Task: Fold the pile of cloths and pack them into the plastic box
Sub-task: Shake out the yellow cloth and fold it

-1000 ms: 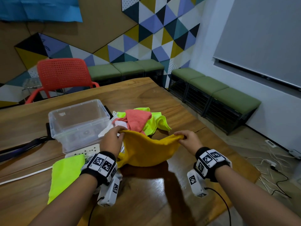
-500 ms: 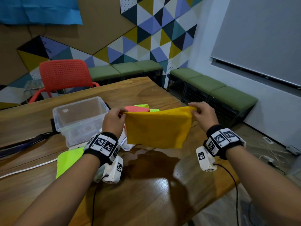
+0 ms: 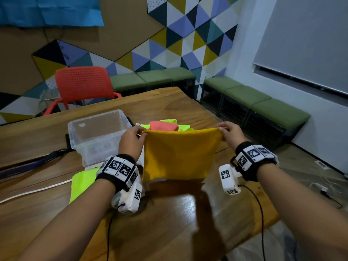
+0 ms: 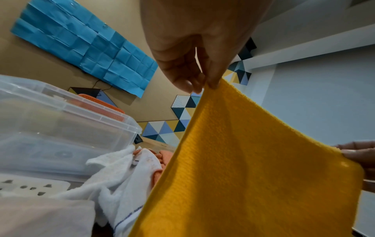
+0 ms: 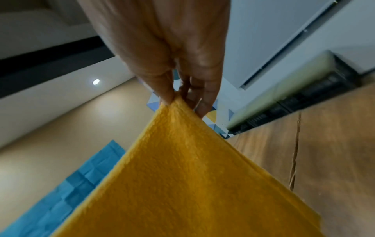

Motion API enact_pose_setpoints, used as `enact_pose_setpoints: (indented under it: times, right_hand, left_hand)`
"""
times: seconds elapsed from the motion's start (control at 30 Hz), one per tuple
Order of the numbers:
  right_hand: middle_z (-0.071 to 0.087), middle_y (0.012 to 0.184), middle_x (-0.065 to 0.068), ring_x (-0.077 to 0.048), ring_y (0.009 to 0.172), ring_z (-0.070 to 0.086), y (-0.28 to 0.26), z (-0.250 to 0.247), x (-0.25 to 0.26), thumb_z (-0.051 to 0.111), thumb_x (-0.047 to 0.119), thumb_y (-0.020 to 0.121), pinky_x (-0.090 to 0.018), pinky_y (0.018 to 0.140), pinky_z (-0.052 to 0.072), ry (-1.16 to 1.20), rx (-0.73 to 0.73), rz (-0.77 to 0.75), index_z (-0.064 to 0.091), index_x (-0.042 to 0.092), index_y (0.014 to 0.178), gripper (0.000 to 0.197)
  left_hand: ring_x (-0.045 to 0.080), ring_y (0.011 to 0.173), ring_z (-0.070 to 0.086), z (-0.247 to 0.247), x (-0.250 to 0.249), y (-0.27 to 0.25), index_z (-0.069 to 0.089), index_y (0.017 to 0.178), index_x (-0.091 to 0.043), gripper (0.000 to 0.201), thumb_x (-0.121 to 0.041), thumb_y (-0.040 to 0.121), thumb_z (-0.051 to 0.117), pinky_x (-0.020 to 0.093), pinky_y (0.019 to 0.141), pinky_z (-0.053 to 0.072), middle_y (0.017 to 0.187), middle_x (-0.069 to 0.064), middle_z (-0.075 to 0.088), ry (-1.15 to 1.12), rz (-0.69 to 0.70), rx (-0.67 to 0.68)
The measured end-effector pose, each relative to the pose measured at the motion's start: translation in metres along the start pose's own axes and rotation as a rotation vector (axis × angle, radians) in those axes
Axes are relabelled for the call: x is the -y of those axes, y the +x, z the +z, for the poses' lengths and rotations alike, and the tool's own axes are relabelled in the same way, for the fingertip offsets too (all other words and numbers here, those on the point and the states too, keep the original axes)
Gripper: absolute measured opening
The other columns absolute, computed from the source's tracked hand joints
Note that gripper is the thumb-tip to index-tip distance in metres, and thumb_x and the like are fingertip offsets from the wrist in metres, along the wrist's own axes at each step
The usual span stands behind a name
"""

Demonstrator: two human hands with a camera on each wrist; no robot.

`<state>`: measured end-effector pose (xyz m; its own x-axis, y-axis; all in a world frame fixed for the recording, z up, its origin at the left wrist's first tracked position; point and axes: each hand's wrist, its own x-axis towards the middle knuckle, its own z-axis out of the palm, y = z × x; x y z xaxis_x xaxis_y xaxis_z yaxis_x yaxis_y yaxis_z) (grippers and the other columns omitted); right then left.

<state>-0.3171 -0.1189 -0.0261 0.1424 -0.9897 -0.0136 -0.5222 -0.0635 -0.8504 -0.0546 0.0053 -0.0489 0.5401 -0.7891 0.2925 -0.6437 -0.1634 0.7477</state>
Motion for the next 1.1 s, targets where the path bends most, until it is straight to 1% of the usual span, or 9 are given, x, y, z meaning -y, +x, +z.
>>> enact_pose_setpoints:
  times: [0.07, 0.13, 0.23, 0.33, 0.4, 0.6, 0.87, 0.97, 1.1]
  right_hand:
    - [0.054, 0.119, -0.015, -0.03, 0.113, 0.054, 0.0, -0.003, 0.002, 0.055, 0.002, 0.09, -0.041, 0.093, 0.05, 0.008, 0.164, 0.029, 0.057, 0.009, 0.121, 0.032]
    - [0.049, 0.12, -0.011, -0.027, 0.114, 0.05, -0.003, -0.006, 0.005, 0.057, -0.004, 0.086, -0.03, 0.087, 0.045, -0.296, 0.286, -0.045, 0.052, 0.012, 0.127, 0.045]
    - [0.049, 0.121, -0.009, -0.025, 0.113, 0.048, -0.007, -0.008, 0.006, 0.05, -0.005, 0.088, -0.024, 0.082, 0.036, -0.649, 0.261, -0.224, 0.057, 0.014, 0.121, 0.039]
    - [0.055, 0.098, -0.008, -0.022, 0.091, 0.053, -0.004, -0.012, 0.005, 0.055, 0.004, 0.089, -0.03, 0.075, 0.041, -0.526, 0.15, -0.243, 0.063, 0.01, 0.102, 0.017]
    - [0.055, 0.091, -0.006, -0.022, 0.085, 0.054, -0.002, -0.017, 0.008, 0.057, 0.011, 0.09, -0.035, 0.075, 0.045, -0.441, 0.093, -0.245, 0.064, 0.004, 0.105, 0.017]
    - [0.062, 0.108, -0.012, -0.021, 0.095, 0.056, 0.005, -0.034, 0.015, 0.049, 0.017, 0.096, -0.028, 0.078, 0.04, -0.478, 0.1, -0.352, 0.061, 0.006, 0.117, 0.026]
    - [0.065, 0.101, -0.006, -0.022, 0.095, 0.059, 0.021, -0.027, 0.0, 0.057, 0.017, 0.09, -0.038, 0.082, 0.05, -0.44, -0.006, -0.324, 0.063, 0.015, 0.09, 0.006]
    - [0.064, 0.093, -0.004, -0.021, 0.091, 0.059, 0.016, -0.034, -0.001, 0.055, 0.003, 0.087, -0.038, 0.084, 0.047, -0.086, 0.162, -0.223, 0.051, 0.014, 0.068, 0.023]
    - [0.047, 0.065, 0.0, -0.005, 0.051, 0.053, -0.011, -0.035, -0.017, 0.046, 0.001, 0.092, -0.016, 0.055, 0.043, -0.106, 0.506, -0.008, 0.051, 0.015, 0.072, 0.025]
  left_hand:
    - [0.015, 0.086, 0.052, -0.002, 0.0, 0.001, 0.065, 0.104, -0.007, 0.019, -0.017, 0.092, 0.055, 0.026, 0.077, 0.041, 0.104, 0.01, 0.064, -0.006, 0.004, -0.015]
    - [0.015, 0.086, 0.052, -0.005, -0.001, 0.001, 0.065, 0.104, -0.007, 0.018, -0.016, 0.093, 0.054, 0.026, 0.077, 0.04, 0.104, 0.009, 0.063, -0.011, 0.003, -0.02]
    - [0.017, 0.087, 0.053, -0.007, 0.001, 0.0, 0.064, 0.104, -0.007, 0.018, -0.015, 0.093, 0.053, 0.027, 0.077, 0.041, 0.105, 0.009, 0.063, 0.008, 0.004, -0.002]
    - [0.024, 0.099, 0.057, -0.007, 0.001, -0.001, 0.061, 0.109, -0.007, 0.02, -0.014, 0.095, 0.048, 0.031, 0.084, 0.043, 0.108, 0.011, 0.063, 0.008, -0.016, 0.023]
    - [0.026, 0.101, 0.057, -0.006, -0.002, -0.002, 0.057, 0.111, -0.008, 0.021, -0.015, 0.097, 0.044, 0.033, 0.085, 0.044, 0.108, 0.011, 0.063, -0.018, -0.04, 0.006]
    - [0.014, 0.093, 0.051, -0.008, -0.012, 0.0, 0.052, 0.118, -0.016, 0.023, -0.019, 0.099, 0.04, 0.031, 0.079, 0.042, 0.102, -0.002, 0.055, -0.042, 0.002, -0.045]
    - [0.023, 0.096, 0.057, 0.007, -0.003, 0.015, 0.057, 0.116, -0.009, 0.027, -0.013, 0.1, 0.036, 0.033, 0.082, 0.045, 0.106, 0.008, 0.064, 0.009, 0.016, 0.027]
    - [0.017, 0.086, 0.049, 0.011, -0.009, 0.012, 0.053, 0.108, -0.009, 0.021, -0.009, 0.1, 0.033, 0.029, 0.076, 0.037, 0.092, 0.004, 0.055, -0.177, 0.009, 0.047]
    - [0.021, 0.083, 0.049, 0.023, 0.016, -0.007, 0.052, 0.103, -0.013, 0.018, -0.008, 0.099, 0.035, 0.031, 0.073, 0.038, 0.087, 0.006, 0.053, -0.212, -0.01, 0.292]
